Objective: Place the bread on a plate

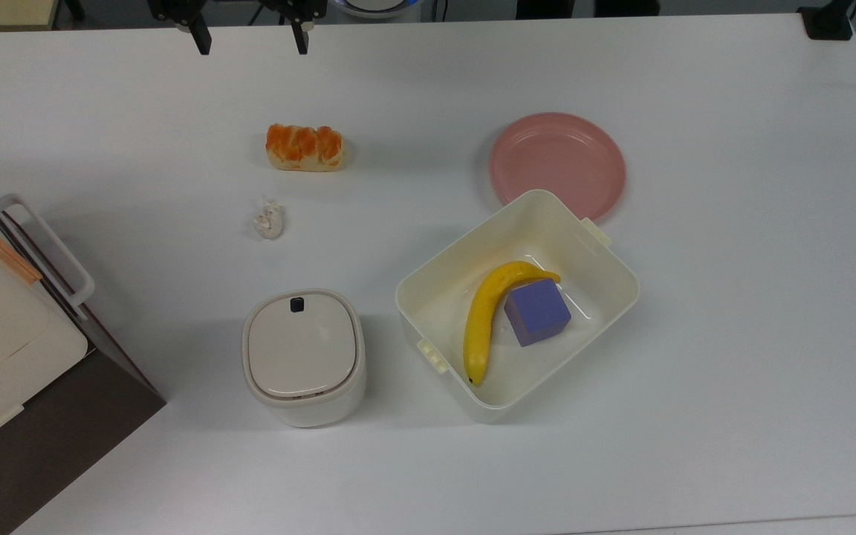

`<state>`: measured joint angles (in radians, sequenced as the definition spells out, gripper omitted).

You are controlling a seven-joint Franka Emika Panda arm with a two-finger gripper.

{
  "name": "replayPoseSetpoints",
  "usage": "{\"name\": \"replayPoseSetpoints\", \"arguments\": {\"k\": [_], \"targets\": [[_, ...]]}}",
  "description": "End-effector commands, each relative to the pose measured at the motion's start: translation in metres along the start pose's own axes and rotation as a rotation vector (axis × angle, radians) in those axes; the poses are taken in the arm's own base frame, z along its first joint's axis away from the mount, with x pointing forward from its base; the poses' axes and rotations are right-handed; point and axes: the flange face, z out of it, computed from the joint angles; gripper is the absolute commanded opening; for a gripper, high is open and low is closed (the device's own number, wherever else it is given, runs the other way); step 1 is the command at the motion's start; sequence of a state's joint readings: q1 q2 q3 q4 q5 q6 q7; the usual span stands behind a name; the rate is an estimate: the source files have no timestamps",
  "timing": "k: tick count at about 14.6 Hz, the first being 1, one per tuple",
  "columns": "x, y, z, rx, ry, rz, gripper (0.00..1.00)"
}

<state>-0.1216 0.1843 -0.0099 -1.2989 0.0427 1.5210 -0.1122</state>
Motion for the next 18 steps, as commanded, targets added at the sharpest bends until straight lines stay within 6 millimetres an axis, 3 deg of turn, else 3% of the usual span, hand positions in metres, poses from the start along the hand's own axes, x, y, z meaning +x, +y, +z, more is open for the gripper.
{"name": "replayPoseSetpoints", "arguments": {"k": [1, 18], "targets": [[-0.0064, -0.0035, -0.0009, -0.024, -0.019, 0.002, 1.00], [-0.0039, -0.0098, 0.0071, -0.025, -0.035, -0.023, 1.00]]}}
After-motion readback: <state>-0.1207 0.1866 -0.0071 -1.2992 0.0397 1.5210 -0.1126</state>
